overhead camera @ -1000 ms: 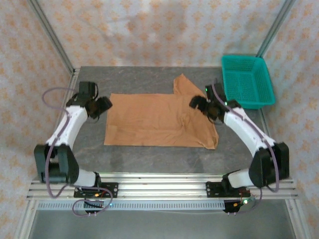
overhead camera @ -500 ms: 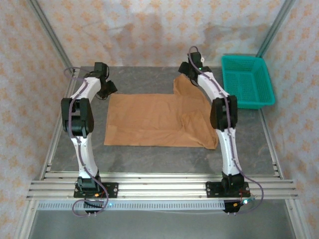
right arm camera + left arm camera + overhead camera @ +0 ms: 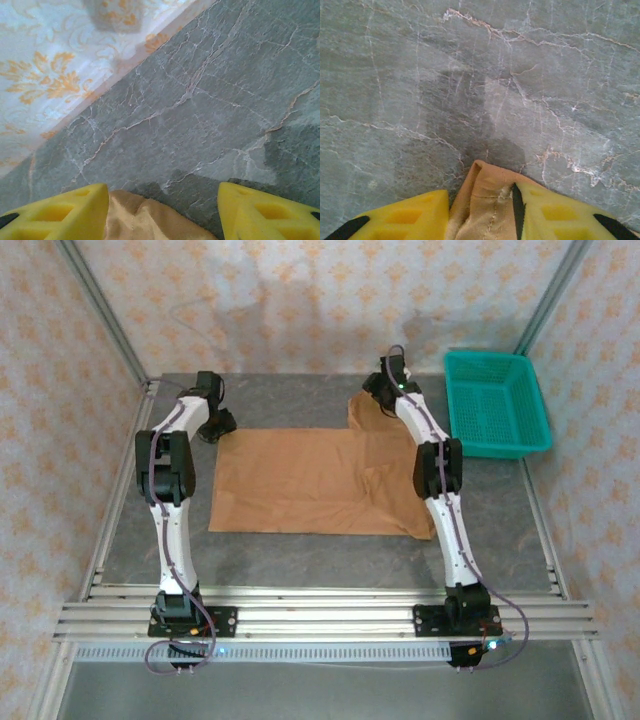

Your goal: Fold the inside-out t-shirt

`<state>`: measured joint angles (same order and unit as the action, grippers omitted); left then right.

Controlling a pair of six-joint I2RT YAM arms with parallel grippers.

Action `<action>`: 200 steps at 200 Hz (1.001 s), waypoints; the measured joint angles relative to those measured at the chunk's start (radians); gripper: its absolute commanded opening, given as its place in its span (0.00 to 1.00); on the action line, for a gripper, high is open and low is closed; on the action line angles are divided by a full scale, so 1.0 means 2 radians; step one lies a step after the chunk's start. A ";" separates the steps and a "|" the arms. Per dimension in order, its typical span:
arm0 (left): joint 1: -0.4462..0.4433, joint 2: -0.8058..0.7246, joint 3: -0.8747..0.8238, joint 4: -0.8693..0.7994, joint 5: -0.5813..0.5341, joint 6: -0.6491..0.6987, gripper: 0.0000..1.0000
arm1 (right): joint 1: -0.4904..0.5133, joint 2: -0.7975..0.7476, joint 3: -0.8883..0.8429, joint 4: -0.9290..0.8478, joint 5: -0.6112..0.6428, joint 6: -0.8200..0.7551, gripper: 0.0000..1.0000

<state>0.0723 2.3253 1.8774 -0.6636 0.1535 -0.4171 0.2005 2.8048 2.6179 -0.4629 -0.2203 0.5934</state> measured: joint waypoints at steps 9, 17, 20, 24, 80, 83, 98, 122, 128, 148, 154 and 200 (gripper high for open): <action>0.000 0.000 0.000 -0.001 0.000 -0.001 0.35 | -0.001 0.000 0.000 0.000 -0.004 0.004 0.60; 0.000 0.000 0.001 -0.002 0.000 -0.002 0.34 | -0.002 0.000 0.000 0.000 -0.008 0.006 0.60; 0.000 0.000 0.001 -0.002 0.000 -0.002 0.34 | -0.002 0.000 0.000 0.000 -0.009 0.006 0.60; 0.000 0.000 0.001 -0.002 -0.001 -0.002 0.33 | -0.003 0.000 0.000 0.000 -0.012 0.007 0.60; 0.004 0.000 0.002 -0.010 -0.003 -0.006 0.16 | -0.001 0.003 0.000 -0.002 -0.044 0.006 0.23; 0.004 0.000 0.002 -0.010 -0.002 -0.005 0.15 | 0.000 0.003 0.000 -0.001 -0.046 0.005 0.23; 0.003 0.000 0.003 -0.010 0.001 -0.006 0.14 | 0.003 0.004 0.000 -0.002 -0.051 0.005 0.18; 0.000 0.002 0.010 -0.014 0.008 -0.006 0.12 | 0.008 0.006 0.000 -0.004 -0.051 0.005 0.00; -0.001 0.003 0.012 -0.015 0.009 -0.006 0.12 | 0.008 0.006 0.000 -0.004 -0.051 0.006 0.00; -0.003 0.004 0.015 -0.018 0.012 -0.006 0.11 | 0.009 0.006 0.000 -0.008 -0.049 -0.004 0.00; -0.004 0.004 0.016 -0.019 0.013 -0.006 0.11 | 0.008 0.006 0.000 -0.009 -0.047 -0.006 0.00; -0.004 0.004 0.016 -0.020 0.020 -0.006 0.09 | 0.002 -0.024 -0.036 -0.018 -0.042 -0.023 0.00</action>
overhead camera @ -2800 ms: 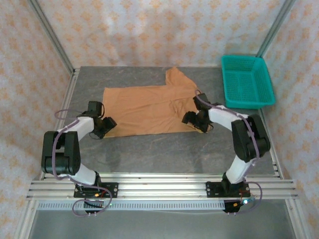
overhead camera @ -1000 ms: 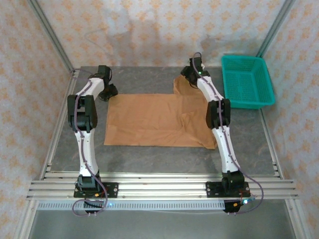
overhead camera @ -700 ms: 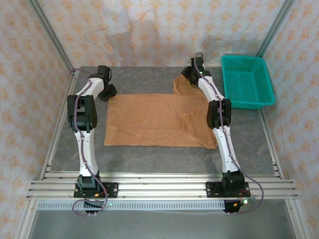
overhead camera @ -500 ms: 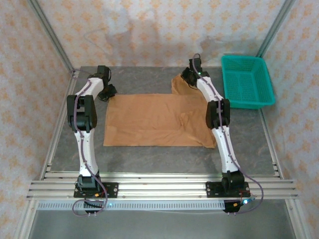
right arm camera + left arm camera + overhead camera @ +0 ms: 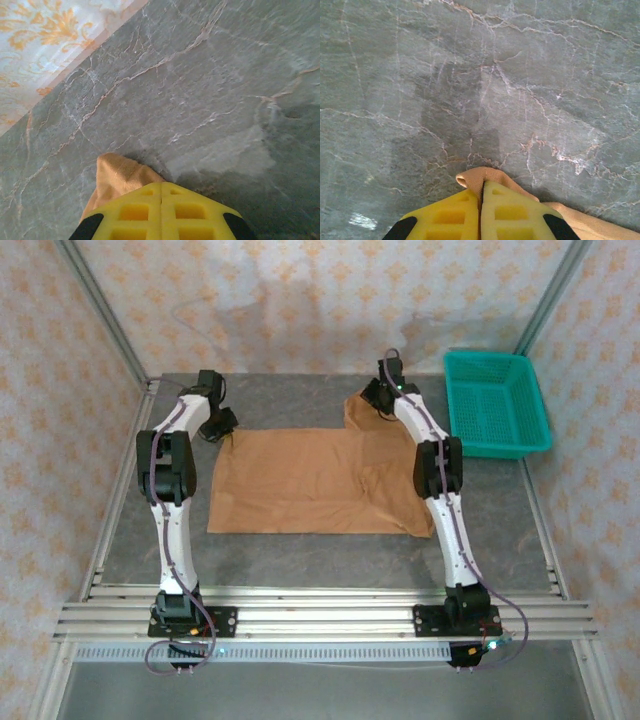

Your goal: Fold the inside-out t-shirt

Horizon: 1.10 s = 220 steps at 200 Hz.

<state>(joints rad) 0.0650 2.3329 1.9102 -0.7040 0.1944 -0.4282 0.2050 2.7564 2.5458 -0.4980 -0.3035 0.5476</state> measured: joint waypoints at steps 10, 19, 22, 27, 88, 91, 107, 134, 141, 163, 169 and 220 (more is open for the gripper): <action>0.000 0.000 -0.001 0.000 0.002 0.000 0.09 | -0.002 -0.010 -0.003 -0.006 0.000 -0.005 0.00; 0.000 -0.003 -0.006 0.000 0.004 0.000 0.09 | -0.003 -0.023 -0.008 -0.012 -0.001 -0.011 0.00; 0.000 -0.004 -0.008 0.001 0.004 0.000 0.09 | -0.004 -0.027 -0.010 -0.013 -0.001 -0.013 0.00; 0.000 -0.007 -0.012 0.001 0.004 0.000 0.09 | -0.005 -0.035 -0.016 -0.016 -0.002 -0.016 0.00; -0.007 -0.072 -0.064 0.002 0.006 0.000 0.09 | -0.009 -0.160 -0.171 -0.008 -0.032 -0.055 0.00; -0.007 -0.075 -0.066 0.002 0.006 0.000 0.09 | -0.009 -0.164 -0.178 -0.007 -0.034 -0.057 0.00; -0.009 -0.090 -0.078 0.003 0.006 0.000 0.08 | -0.009 -0.186 -0.227 0.001 -0.045 -0.066 0.00; -0.011 -0.098 -0.084 0.006 0.008 0.000 0.07 | -0.009 -0.209 -0.276 0.003 -0.058 -0.075 0.00; -0.011 -0.098 -0.084 0.006 0.008 0.000 0.07 | -0.009 -0.212 -0.279 0.003 -0.060 -0.076 0.00; -0.011 -0.098 -0.084 0.006 0.008 0.000 0.07 | -0.009 -0.226 -0.284 0.005 -0.065 -0.078 0.00; -0.011 -0.098 -0.084 0.006 0.008 0.000 0.07 | -0.009 -0.233 -0.287 0.006 -0.066 -0.079 0.00; -0.011 -0.146 -0.127 0.010 0.005 0.001 0.07 | -0.010 -0.368 -0.378 0.014 -0.068 -0.095 0.00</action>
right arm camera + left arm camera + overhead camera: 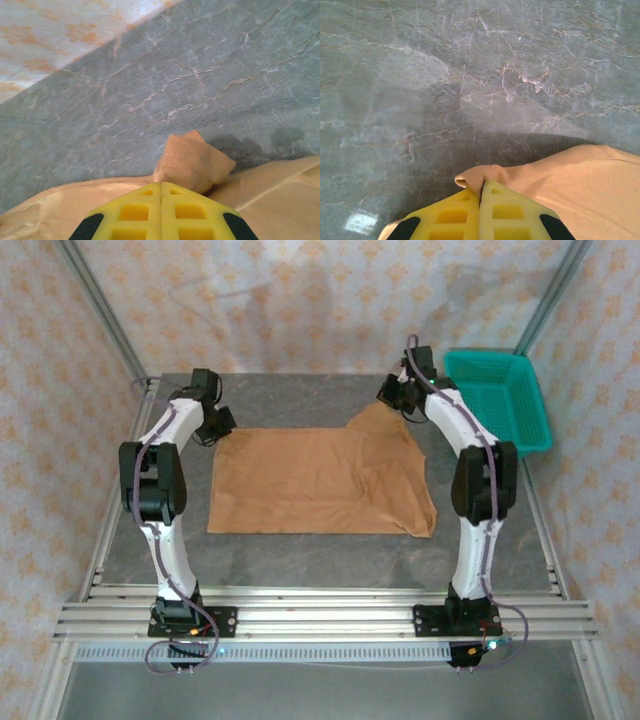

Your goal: Fold the inside-out t-shirt

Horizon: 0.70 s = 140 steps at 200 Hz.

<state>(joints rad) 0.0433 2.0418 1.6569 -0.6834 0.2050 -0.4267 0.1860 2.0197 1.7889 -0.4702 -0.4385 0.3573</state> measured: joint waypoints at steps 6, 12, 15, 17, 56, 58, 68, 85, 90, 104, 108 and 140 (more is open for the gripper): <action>0.000 -0.011 -0.010 0.002 0.000 0.000 0.07 | 0.000 -0.023 -0.021 0.004 0.000 -0.002 0.00; 0.000 -0.022 -0.020 0.004 0.000 0.000 0.07 | 0.000 -0.047 -0.043 0.006 0.000 -0.004 0.00; 0.000 -0.028 -0.025 0.006 0.000 0.000 0.07 | 0.000 -0.062 -0.057 0.009 0.002 -0.006 0.00; 0.000 -0.031 -0.027 0.008 0.000 0.000 0.07 | 0.000 -0.068 -0.063 0.010 0.002 -0.006 0.00; 0.000 -0.077 -0.078 0.027 0.001 -0.001 0.07 | 0.000 -0.185 -0.177 0.022 0.010 -0.009 0.00; 0.000 -0.079 -0.080 0.028 0.001 -0.001 0.07 | 0.000 -0.188 -0.181 0.022 0.010 -0.010 0.00; 0.000 -0.088 -0.092 0.031 0.002 -0.001 0.07 | 0.000 -0.204 -0.199 0.022 0.010 -0.009 0.00; 0.000 -0.104 -0.113 0.036 0.002 0.000 0.07 | 0.000 -0.227 -0.231 0.022 0.010 -0.009 0.00; 0.000 -0.110 -0.121 0.037 0.002 0.000 0.07 | 0.000 -0.234 -0.241 0.023 0.010 -0.009 0.00; 0.000 -0.129 -0.144 0.038 0.002 0.000 0.07 | 0.000 -0.256 -0.270 0.021 0.010 -0.009 0.00; 0.000 -0.135 -0.150 0.038 0.002 0.000 0.07 | 0.000 -0.264 -0.279 0.021 0.010 -0.009 0.00; 0.000 -0.176 -0.193 0.044 0.002 0.000 0.07 | 0.000 -0.313 -0.333 0.019 0.007 -0.003 0.00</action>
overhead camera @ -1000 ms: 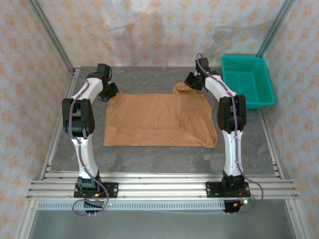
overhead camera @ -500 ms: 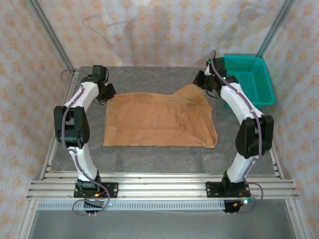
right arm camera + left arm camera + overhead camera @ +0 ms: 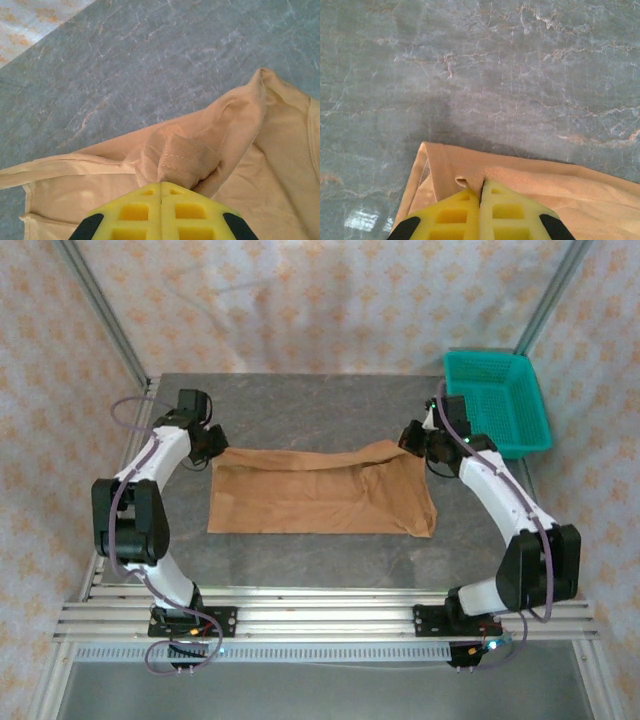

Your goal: Fold the inside-out t-shirt

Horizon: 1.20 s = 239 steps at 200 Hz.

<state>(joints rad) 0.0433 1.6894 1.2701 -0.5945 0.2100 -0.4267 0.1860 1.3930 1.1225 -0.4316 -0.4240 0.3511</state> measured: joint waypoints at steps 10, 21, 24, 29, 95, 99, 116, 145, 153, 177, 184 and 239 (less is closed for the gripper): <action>0.000 -0.011 -0.015 0.005 0.000 0.000 0.07 | 0.000 -0.012 -0.014 0.001 -0.002 0.004 0.00; 0.000 -0.021 -0.031 0.009 0.000 0.000 0.07 | 0.000 -0.024 -0.031 0.001 -0.006 0.007 0.00; 0.000 -0.023 -0.035 0.010 0.000 -0.001 0.07 | 0.000 -0.027 -0.037 0.002 -0.006 0.007 0.00; -0.001 -0.027 -0.043 0.010 0.000 -0.001 0.08 | 0.000 -0.032 -0.046 0.002 -0.008 0.010 0.00; -0.030 -0.045 -0.136 0.030 -0.008 -0.014 0.51 | 0.000 -0.088 -0.212 0.022 -0.008 0.068 0.51; -0.032 -0.045 -0.138 0.030 -0.012 -0.020 0.52 | 0.000 -0.090 -0.216 0.019 -0.004 0.066 0.53; -0.037 -0.050 -0.139 0.026 -0.038 -0.020 0.52 | 0.000 -0.103 -0.217 0.008 0.020 0.071 0.55; -0.045 -0.090 -0.135 0.015 -0.086 -0.023 0.52 | 0.000 -0.094 -0.175 0.002 0.042 0.066 0.43; -0.048 -0.102 -0.131 0.015 -0.087 -0.025 0.52 | 0.000 -0.074 -0.155 0.005 0.042 0.063 0.39; -0.051 -0.102 -0.107 0.033 -0.050 -0.036 0.50 | 0.000 0.013 -0.102 0.018 0.035 0.056 0.38; -0.051 -0.089 -0.096 0.040 -0.032 -0.041 0.49 | 0.000 0.038 -0.089 0.018 0.031 0.054 0.41; -0.058 0.055 -0.028 0.063 0.045 -0.049 0.49 | 0.043 0.158 -0.019 -0.011 0.035 0.016 0.56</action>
<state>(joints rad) -0.0727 1.7985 1.2140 -0.4679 0.3000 -0.5243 0.2729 1.7092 1.0851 -0.4538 -0.3546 0.3828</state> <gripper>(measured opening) 0.482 0.556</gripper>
